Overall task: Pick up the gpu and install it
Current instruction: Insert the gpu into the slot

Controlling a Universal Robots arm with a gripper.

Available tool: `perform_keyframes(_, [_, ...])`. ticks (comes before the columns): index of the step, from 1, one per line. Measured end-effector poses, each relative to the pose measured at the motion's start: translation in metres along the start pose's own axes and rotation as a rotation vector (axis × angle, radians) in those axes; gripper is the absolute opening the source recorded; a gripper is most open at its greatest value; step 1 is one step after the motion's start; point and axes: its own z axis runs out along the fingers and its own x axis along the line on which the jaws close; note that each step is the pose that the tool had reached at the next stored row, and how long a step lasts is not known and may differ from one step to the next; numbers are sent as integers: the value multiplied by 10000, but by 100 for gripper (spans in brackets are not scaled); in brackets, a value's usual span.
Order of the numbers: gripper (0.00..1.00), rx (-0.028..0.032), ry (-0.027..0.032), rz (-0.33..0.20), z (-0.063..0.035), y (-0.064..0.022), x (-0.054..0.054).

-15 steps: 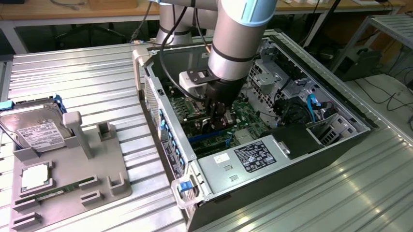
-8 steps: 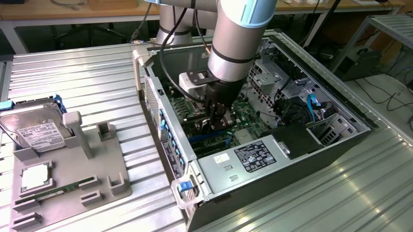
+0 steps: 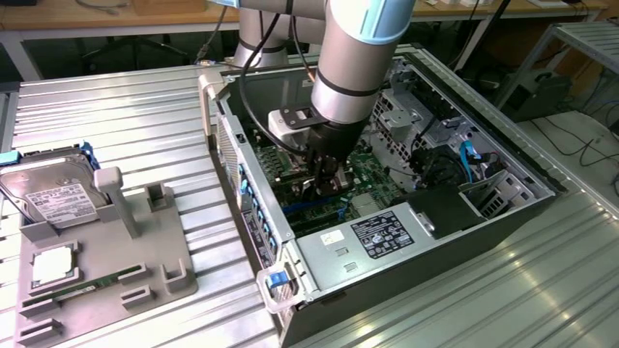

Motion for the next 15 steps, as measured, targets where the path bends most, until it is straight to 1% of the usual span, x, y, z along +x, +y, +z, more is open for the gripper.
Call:
perform_keyframes(10, [28, 0, -1, 0, 14, 16, 0])
perform_keyframes(15, [28, 0, -1, -3, 28, 17, -23])
